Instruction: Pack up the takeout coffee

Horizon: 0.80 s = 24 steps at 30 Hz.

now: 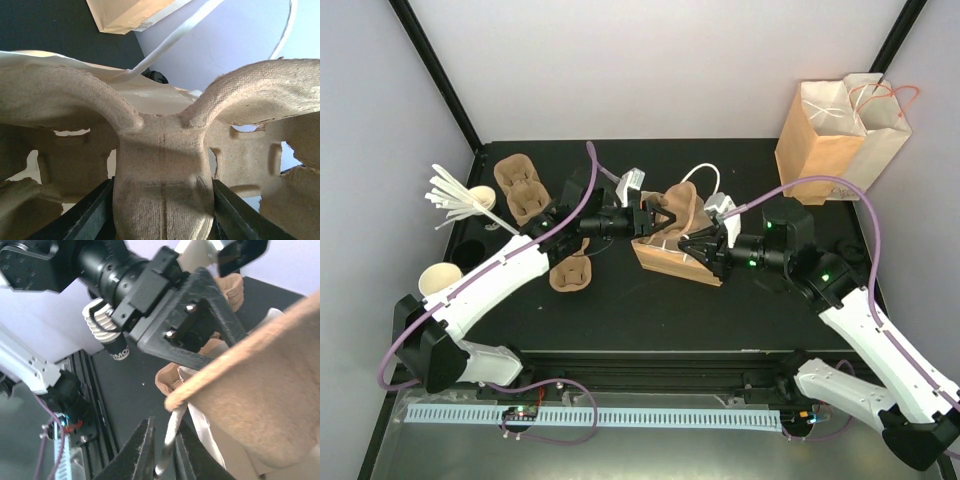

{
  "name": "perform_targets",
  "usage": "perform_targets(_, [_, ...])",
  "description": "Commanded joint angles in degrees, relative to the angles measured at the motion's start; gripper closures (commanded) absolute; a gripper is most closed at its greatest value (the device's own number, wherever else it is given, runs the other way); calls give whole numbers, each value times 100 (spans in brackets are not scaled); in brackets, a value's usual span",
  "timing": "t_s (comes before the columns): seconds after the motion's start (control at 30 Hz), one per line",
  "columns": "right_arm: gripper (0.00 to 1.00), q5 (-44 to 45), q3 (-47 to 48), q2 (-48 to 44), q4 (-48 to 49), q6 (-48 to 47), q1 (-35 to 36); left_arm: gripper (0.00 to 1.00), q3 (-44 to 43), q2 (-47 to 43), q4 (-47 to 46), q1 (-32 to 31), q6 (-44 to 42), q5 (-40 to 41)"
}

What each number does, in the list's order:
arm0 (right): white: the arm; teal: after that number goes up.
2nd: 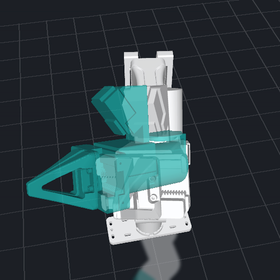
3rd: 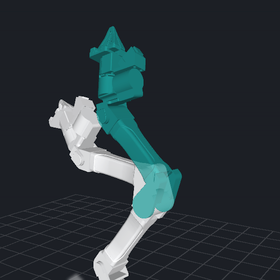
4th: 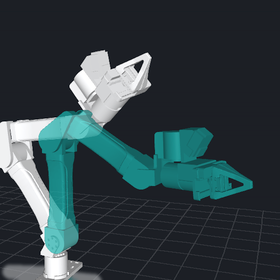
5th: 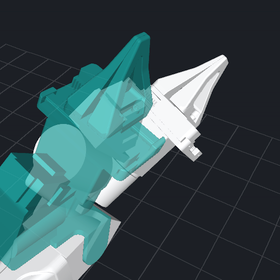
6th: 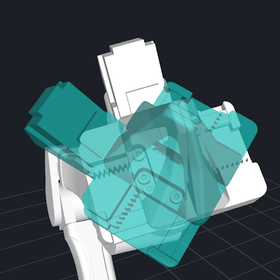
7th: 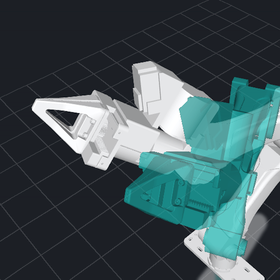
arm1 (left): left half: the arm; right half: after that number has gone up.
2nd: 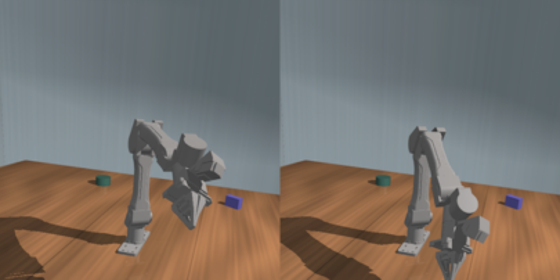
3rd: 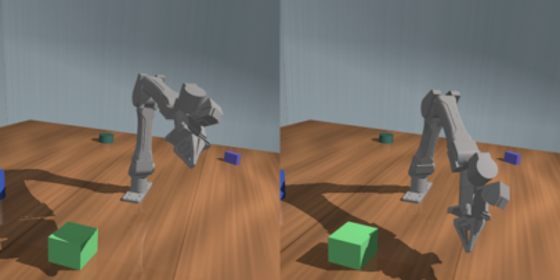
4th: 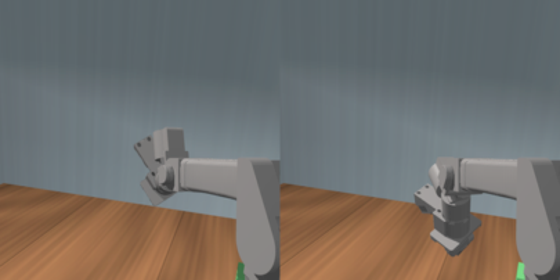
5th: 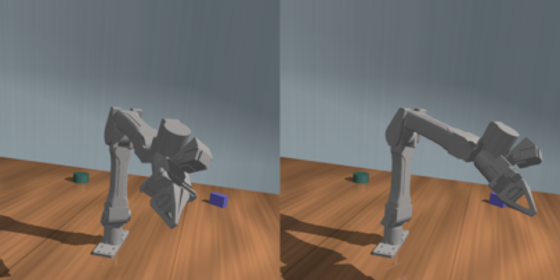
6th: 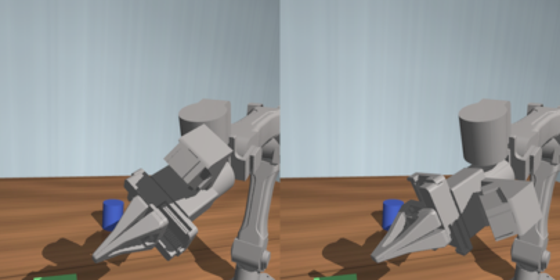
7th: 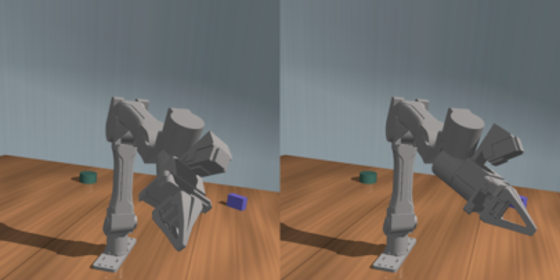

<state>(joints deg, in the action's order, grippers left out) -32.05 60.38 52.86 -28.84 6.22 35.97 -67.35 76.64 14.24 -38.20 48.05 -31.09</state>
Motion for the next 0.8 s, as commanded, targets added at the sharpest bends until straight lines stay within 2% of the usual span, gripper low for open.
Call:
perform_targets(0.0, [92,-578,-94,-226,-5,-269,26,51,-323,94,92,49,-85,87])
perform_targets(0.07, [98,-882,-274,-358,1,-367,28,50,-411,161,206,47,-113,152])
perform_targets(0.17, [99,-1285,-335,-361,-37,-426,44,50,-607,302,483,37,-260,249])
perform_targets(0.3, [98,-1300,-261,-281,99,-334,80,50,-805,465,773,-4,-435,416])
perform_targets(0.4, [94,-1222,-108,-176,169,-293,83,51,-868,521,1045,-74,-586,714])
perform_targets(0.47, [88,-1118,-30,-118,229,-225,82,51,-975,572,1272,-168,-729,1048])
perform_targets(0.6, [83,-659,48,-126,366,-3,84,51,-1143,630,1607,-378,-1132,1432])
perform_targets(0.63, [77,-477,50,-165,405,62,81,51,-1134,625,1630,-420,-1235,1484])
perform_targets(0.67, [63,-310,50,-237,427,151,85,51,-1138,631,1657,-466,-1343,1537])
perform_targets(0.77, [43,213,78,-424,381,358,78,51,-1286,716,1950,-616,-1563,1860])
